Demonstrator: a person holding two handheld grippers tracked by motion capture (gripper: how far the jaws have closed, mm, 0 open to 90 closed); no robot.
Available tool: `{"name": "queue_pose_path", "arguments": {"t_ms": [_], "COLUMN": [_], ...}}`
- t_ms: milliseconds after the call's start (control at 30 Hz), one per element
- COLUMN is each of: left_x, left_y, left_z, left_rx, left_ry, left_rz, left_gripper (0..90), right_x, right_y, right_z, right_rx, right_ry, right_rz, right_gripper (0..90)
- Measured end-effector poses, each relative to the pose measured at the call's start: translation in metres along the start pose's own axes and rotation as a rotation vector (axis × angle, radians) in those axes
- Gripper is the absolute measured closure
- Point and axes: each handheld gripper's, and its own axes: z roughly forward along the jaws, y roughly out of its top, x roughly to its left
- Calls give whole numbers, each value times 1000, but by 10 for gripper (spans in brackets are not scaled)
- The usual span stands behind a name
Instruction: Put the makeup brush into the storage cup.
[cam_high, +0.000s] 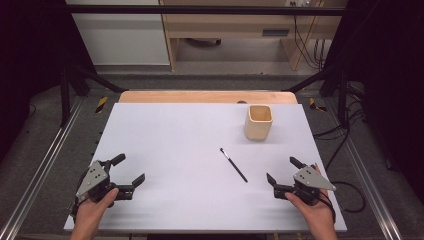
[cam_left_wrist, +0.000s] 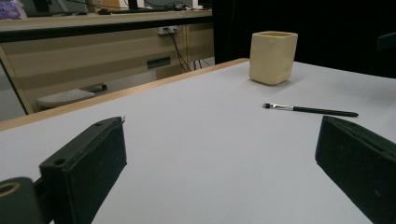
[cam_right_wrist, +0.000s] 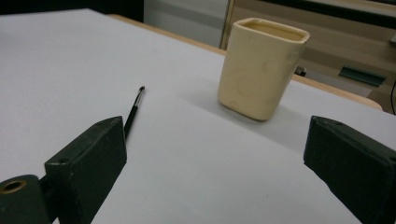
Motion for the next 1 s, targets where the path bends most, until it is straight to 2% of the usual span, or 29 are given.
{"name": "queue_pose_path", "arguments": {"t_ms": [33, 67, 100, 133, 167, 200, 233, 300, 333, 367, 400, 433, 467, 533, 567, 667, 767, 833, 967, 1000], "left_x": [-1, -2, -2, -3, -3, -4, -4, -5, -5, -5, -4, -4, -4, -4, -4, -3, -4, -4, -3, -3], "left_y": [0, 0, 0, 0, -1, 0, 0, 1, 1, 1, 1, 1, 1, 1, 1, 1, 1, 1, 1, 1], "left_z": [0, 1, 1, 2, 3, 4, 4, 5, 5, 5, 5, 5, 5, 4, 4, 3, 3, 3, 2, 2], "left_rx": [0, 1, 1, 11, 16, 19, 19, 7, 5, 10, 11, 11, 10, 2, 0, 3, -3, -3, -8, -8], "left_ry": [-3, -10, -10, -13, -13, -12, -12, -15, -16, -17, -16, -16, -17, -18, -17, -14, -16, -16, -16, -16], "left_rz": [2, 6, 6, 16, 20, 26, 26, 18, 17, 21, 20, 20, 19, 13, 13, 13, 7, 9, 6, 5], "left_gripper": [15, 15, 15, 15, 15, 15, 15, 15, 15, 15, 15, 15, 15, 15, 15, 15, 15, 15, 15, 15], "right_x": [0, 3, 3, 6, 6, 11, 13, 17, 17, 19, 22, 24, 24, 28, 28, 34, 39, 44, 49, 52], "right_y": [0, 7, 7, 14, 14, 20, 23, 28, 28, 31, 36, 38, 38, 43, 43, 51, 56, 61, 64, 66], "right_z": [0, 2, 2, 6, 6, 11, 13, 17, 17, 19, 23, 25, 25, 32, 32, 41, 48, 58, 68, 75], "right_rx": [0, 39, 39, 103, 103, 145, 160, 196, 196, 220, 274, 299, 299, 355, 355, 410, 439, 487, 514, 547], "right_ry": [0, 17, 17, 50, 50, 61, 69, 84, 84, 99, 119, 126, 126, 150, 150, 182, 193, 221, 233, 240], "right_rz": [0, 6, 6, -5, -5, -48, -62, -71, -71, -76, -88, -94, -94, -111, -111, -142, -146, -144, -142, -144], "right_gripper": [62, 61, 61, 58, 58, 50, 50, 48, 48, 52, 63, 62, 62, 69, 69, 79, 106, 107, 107, 103]}}
